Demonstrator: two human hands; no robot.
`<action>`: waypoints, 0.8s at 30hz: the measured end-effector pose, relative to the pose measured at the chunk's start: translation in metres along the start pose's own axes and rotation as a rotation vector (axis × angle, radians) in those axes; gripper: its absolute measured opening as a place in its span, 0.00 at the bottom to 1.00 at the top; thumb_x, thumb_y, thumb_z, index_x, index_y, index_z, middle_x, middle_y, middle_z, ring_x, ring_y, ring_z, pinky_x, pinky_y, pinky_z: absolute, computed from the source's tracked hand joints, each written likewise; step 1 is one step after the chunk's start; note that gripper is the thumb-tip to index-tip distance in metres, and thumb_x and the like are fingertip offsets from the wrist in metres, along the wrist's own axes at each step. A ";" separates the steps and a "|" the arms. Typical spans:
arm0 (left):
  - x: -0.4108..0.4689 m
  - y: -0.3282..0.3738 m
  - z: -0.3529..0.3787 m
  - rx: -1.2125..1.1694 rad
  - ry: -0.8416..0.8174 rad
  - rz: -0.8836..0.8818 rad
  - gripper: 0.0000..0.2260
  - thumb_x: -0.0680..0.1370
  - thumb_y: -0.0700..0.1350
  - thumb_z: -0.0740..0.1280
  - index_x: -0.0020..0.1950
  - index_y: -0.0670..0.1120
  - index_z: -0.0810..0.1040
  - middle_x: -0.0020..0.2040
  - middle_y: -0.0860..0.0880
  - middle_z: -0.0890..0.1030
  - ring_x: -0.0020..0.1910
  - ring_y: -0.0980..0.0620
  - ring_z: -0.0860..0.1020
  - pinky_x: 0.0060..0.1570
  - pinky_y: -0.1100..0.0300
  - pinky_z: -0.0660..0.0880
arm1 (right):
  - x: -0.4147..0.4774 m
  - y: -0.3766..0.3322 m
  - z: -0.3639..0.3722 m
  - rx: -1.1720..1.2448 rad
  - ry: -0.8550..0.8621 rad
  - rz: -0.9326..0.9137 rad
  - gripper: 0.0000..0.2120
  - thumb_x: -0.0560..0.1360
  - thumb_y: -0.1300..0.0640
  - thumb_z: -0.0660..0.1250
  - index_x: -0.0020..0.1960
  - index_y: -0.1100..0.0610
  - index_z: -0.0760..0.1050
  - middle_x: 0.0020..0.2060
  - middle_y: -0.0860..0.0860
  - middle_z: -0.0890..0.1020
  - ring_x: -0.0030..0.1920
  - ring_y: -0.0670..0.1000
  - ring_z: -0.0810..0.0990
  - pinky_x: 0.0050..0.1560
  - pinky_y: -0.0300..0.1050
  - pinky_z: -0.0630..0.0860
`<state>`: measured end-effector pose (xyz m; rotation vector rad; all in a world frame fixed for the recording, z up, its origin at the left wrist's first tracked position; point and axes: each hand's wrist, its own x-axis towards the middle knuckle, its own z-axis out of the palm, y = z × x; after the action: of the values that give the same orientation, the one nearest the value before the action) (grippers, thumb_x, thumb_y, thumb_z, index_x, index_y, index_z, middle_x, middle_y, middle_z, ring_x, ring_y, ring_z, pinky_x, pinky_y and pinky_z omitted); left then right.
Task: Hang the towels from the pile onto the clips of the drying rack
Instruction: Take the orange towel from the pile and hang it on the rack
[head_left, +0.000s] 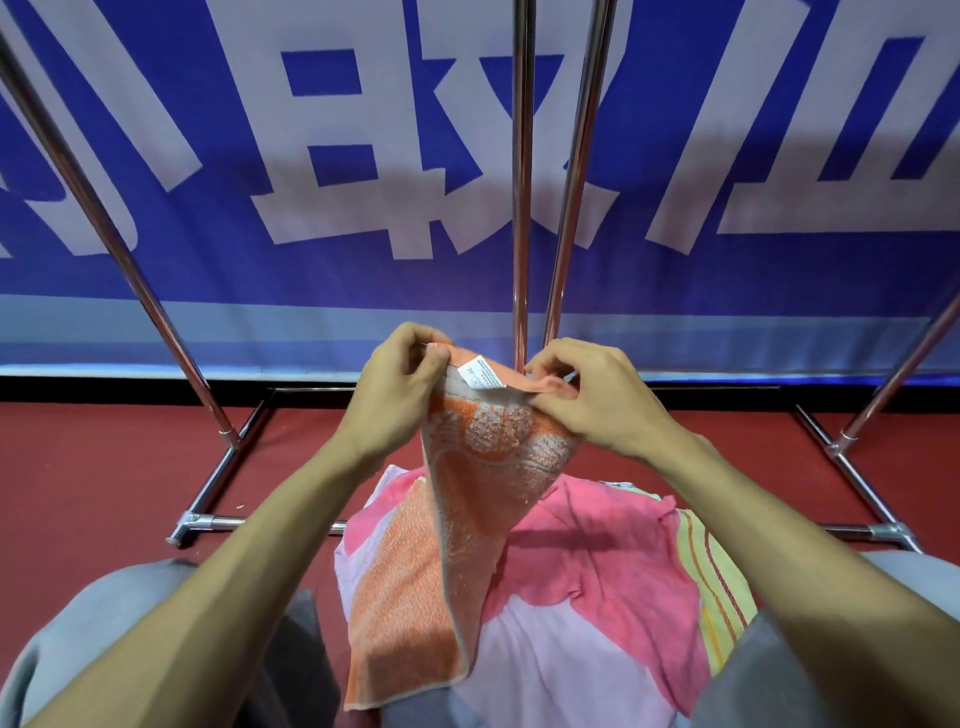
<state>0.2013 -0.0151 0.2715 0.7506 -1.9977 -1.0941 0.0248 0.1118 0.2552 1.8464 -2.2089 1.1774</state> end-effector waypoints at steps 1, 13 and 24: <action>-0.001 0.000 0.002 0.014 -0.001 0.002 0.05 0.80 0.43 0.61 0.49 0.47 0.76 0.40 0.53 0.77 0.33 0.62 0.73 0.33 0.70 0.70 | -0.001 0.002 0.000 -0.045 -0.033 0.008 0.05 0.68 0.54 0.72 0.40 0.54 0.76 0.38 0.47 0.79 0.40 0.49 0.77 0.44 0.52 0.76; 0.015 -0.008 -0.001 -0.037 0.272 -0.180 0.06 0.77 0.42 0.61 0.49 0.48 0.78 0.43 0.51 0.79 0.38 0.55 0.74 0.39 0.59 0.72 | 0.003 -0.003 -0.022 0.173 0.008 0.208 0.09 0.66 0.54 0.78 0.34 0.50 0.78 0.29 0.47 0.81 0.31 0.41 0.77 0.37 0.35 0.72; 0.011 0.005 -0.009 0.063 0.166 0.056 0.06 0.77 0.42 0.66 0.53 0.46 0.81 0.46 0.52 0.83 0.48 0.54 0.80 0.53 0.54 0.77 | 0.016 -0.013 -0.033 0.528 0.347 0.445 0.07 0.68 0.67 0.74 0.42 0.57 0.82 0.34 0.50 0.82 0.37 0.45 0.78 0.46 0.47 0.78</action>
<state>0.2017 -0.0254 0.2828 0.7867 -1.9083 -0.9097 0.0171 0.1171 0.2925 1.1267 -2.3062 2.1413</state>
